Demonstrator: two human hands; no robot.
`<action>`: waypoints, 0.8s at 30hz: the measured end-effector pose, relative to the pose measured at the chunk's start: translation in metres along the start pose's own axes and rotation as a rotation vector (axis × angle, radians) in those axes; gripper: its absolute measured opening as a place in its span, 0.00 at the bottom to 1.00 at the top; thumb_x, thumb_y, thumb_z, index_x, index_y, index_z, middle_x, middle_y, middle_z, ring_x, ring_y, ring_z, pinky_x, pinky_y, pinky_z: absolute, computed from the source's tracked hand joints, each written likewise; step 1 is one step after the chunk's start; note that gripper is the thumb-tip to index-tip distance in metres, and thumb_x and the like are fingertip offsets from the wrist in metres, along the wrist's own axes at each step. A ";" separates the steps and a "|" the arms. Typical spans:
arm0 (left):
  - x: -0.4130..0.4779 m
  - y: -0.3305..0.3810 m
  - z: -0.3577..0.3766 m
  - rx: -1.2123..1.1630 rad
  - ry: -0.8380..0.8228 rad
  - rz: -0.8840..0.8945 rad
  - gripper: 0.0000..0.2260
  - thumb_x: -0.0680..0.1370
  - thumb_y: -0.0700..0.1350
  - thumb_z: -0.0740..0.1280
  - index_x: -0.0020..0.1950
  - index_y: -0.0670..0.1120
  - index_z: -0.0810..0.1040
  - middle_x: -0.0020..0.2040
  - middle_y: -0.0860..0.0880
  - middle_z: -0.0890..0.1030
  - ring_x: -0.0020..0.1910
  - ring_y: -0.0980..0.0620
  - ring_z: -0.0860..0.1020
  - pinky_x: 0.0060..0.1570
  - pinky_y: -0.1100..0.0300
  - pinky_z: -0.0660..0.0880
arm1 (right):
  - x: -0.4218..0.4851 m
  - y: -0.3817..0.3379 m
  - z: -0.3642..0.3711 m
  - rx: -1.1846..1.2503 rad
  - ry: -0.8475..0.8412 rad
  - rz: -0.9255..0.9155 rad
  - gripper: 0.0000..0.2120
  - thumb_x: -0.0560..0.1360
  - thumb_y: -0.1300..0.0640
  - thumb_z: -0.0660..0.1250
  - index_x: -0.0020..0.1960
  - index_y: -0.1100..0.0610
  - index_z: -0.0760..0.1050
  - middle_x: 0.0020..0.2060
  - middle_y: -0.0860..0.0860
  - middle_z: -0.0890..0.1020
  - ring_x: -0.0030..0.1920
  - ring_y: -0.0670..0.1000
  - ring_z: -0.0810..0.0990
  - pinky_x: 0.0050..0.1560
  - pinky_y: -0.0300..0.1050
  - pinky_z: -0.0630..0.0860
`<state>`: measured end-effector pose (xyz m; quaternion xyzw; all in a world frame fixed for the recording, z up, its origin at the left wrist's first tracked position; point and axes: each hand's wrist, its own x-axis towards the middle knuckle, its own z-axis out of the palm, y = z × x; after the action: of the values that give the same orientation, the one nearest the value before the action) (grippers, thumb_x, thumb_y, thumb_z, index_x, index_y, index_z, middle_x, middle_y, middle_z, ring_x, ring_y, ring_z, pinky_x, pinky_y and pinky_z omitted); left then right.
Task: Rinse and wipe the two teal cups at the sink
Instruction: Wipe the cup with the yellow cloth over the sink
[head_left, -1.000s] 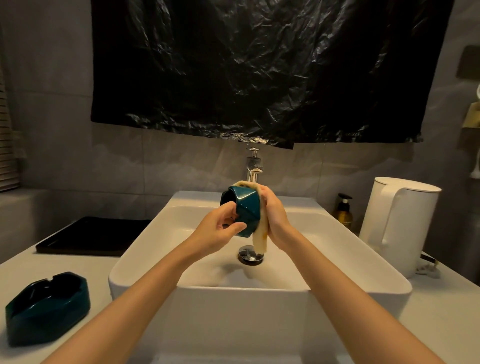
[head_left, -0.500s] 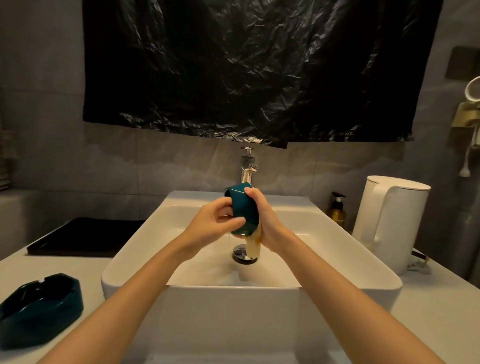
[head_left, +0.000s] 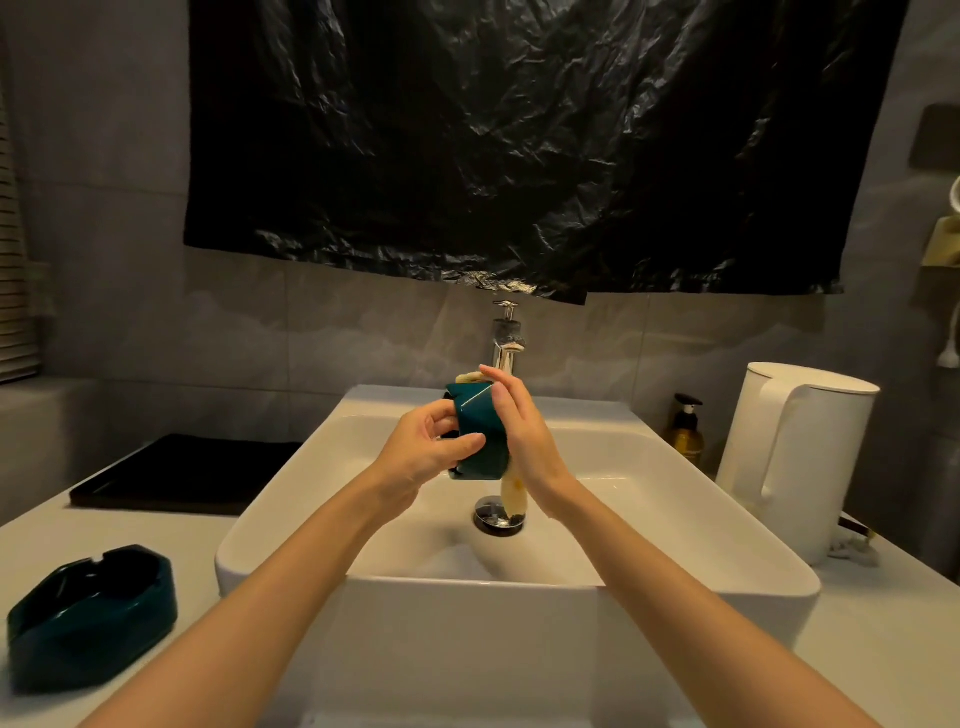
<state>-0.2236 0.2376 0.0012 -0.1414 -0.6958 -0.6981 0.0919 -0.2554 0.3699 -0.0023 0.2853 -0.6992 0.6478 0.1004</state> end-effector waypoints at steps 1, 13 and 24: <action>0.000 -0.001 -0.001 0.008 0.019 0.010 0.15 0.75 0.36 0.69 0.59 0.46 0.74 0.55 0.46 0.81 0.56 0.46 0.80 0.54 0.54 0.78 | -0.001 0.004 0.001 -0.113 0.025 -0.105 0.14 0.83 0.52 0.53 0.68 0.48 0.68 0.64 0.49 0.72 0.60 0.47 0.75 0.49 0.37 0.79; 0.000 -0.007 -0.004 0.205 0.044 0.043 0.14 0.75 0.37 0.70 0.59 0.46 0.74 0.54 0.46 0.80 0.53 0.47 0.80 0.51 0.56 0.79 | 0.007 0.015 -0.005 -0.433 0.045 -0.320 0.17 0.81 0.57 0.53 0.65 0.56 0.75 0.61 0.50 0.78 0.61 0.45 0.75 0.64 0.45 0.73; 0.002 -0.010 -0.007 0.258 0.104 0.038 0.14 0.75 0.39 0.70 0.59 0.46 0.74 0.55 0.46 0.80 0.55 0.47 0.79 0.54 0.53 0.78 | 0.005 0.011 -0.002 -0.529 -0.003 -0.306 0.22 0.78 0.54 0.50 0.67 0.55 0.75 0.64 0.49 0.77 0.65 0.45 0.72 0.67 0.40 0.70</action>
<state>-0.2294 0.2310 -0.0080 -0.1052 -0.7713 -0.6072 0.1588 -0.2654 0.3706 -0.0091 0.3523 -0.7925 0.4203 0.2668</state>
